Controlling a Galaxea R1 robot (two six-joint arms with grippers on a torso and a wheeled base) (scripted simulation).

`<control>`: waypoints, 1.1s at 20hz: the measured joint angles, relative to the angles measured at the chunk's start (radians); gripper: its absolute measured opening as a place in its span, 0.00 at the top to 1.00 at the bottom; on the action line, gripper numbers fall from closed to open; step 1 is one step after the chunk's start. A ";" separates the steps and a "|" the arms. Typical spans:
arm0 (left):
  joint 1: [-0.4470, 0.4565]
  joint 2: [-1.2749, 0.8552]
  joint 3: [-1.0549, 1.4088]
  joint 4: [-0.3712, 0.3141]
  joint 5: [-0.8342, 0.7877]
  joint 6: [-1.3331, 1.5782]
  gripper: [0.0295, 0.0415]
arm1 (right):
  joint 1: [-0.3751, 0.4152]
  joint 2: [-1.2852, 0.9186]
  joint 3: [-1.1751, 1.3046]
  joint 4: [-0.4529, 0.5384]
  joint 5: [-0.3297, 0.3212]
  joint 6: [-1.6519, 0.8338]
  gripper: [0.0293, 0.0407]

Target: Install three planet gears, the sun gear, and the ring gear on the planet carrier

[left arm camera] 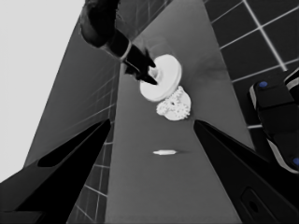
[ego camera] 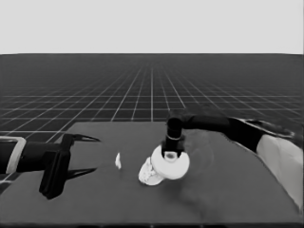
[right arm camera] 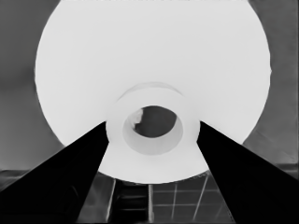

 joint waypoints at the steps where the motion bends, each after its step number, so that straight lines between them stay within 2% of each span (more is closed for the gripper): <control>1: 0.000 0.000 0.000 0.000 0.000 0.000 0.25 | -0.008 0.105 -0.046 -0.007 -0.005 0.039 0.51; 4: 0.000 0.000 0.000 0.000 0.000 0.000 0.25 | -0.016 0.225 -0.141 -0.015 -0.008 0.053 0.51; 8: 0.000 0.000 0.000 0.000 0.000 0.000 0.25 | -0.018 0.250 -0.169 -0.017 -0.009 0.052 0.51; 10: 0.000 0.000 0.000 0.000 0.000 0.000 0.25 | -0.081 0.259 -0.202 -0.079 0.007 0.033 0.51; 12: 0.000 0.000 0.000 0.000 0.000 0.000 0.25 | -0.104 0.263 -0.217 -0.100 0.014 0.024 0.51; 22: 0.000 0.000 0.000 0.000 0.000 0.000 0.25 | -0.120 0.264 -0.225 -0.110 0.018 0.043 0.51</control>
